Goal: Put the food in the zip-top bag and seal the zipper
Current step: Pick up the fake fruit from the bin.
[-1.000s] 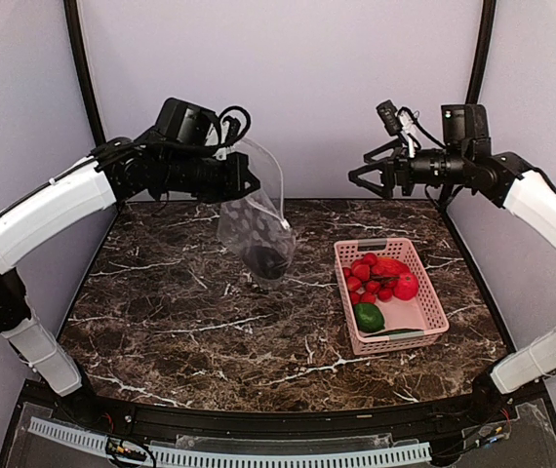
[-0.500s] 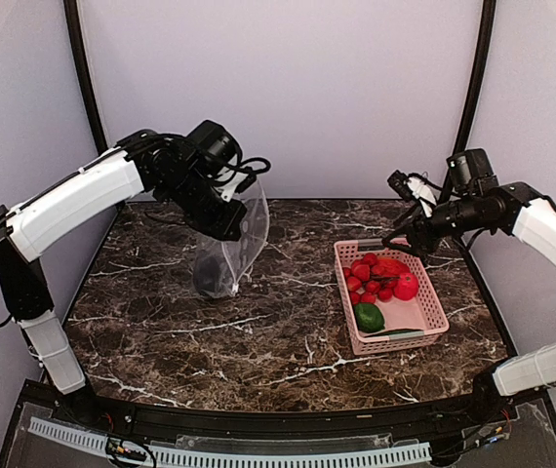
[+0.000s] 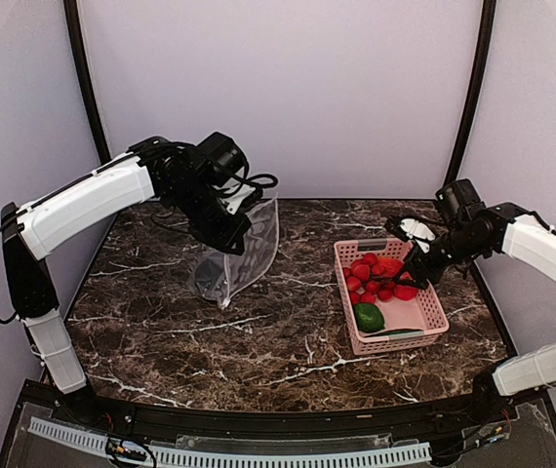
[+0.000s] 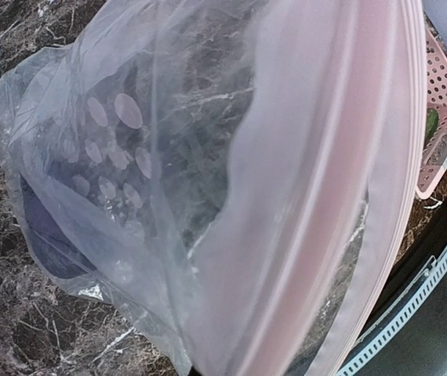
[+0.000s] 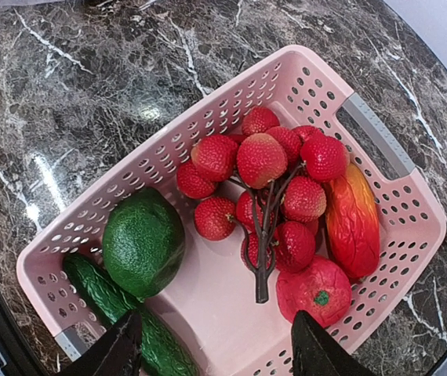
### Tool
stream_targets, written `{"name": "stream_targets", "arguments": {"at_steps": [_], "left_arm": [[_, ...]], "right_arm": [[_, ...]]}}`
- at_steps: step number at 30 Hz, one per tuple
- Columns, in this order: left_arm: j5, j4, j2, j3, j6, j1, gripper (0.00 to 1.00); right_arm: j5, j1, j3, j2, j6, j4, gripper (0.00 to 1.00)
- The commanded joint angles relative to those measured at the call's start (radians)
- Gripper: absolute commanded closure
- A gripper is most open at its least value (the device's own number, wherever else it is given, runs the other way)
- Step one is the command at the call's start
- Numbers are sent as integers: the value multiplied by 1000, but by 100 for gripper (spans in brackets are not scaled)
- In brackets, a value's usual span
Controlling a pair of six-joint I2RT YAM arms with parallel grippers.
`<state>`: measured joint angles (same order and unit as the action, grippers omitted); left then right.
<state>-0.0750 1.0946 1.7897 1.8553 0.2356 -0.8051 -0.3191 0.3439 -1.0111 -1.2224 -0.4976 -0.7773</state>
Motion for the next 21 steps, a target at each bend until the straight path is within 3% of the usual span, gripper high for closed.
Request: {"name": "stream_targets", "arguments": {"at_steps": [1, 21], "left_arm": [[48, 80, -25, 79, -37, 1, 99], [78, 80, -7, 102, -41, 1, 99]], "right_arm": [[39, -3, 15, -33, -1, 63, 39], [124, -6, 27, -182, 17, 118, 54]]}}
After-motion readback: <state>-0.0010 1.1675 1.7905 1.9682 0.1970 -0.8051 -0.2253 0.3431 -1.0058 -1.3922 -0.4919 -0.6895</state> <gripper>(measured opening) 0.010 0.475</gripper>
